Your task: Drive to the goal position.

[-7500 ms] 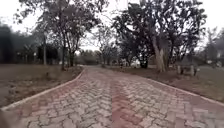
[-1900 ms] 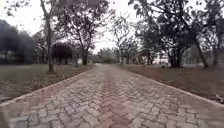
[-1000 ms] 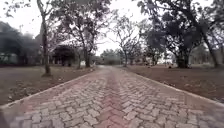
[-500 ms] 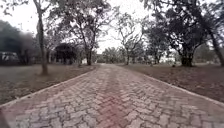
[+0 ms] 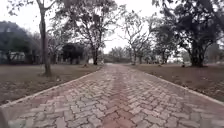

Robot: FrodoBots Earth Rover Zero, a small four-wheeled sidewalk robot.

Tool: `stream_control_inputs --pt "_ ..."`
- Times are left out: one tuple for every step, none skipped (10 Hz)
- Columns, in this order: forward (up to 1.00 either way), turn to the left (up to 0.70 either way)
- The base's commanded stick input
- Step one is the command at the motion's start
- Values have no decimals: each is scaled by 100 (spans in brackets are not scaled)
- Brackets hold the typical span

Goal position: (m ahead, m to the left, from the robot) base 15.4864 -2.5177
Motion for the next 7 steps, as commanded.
stream_control_inputs --pt "70 0" --pt "70 0" --pt "70 0" --pt "70 0" --pt "70 0" --pt "70 0" --pt "70 -8"
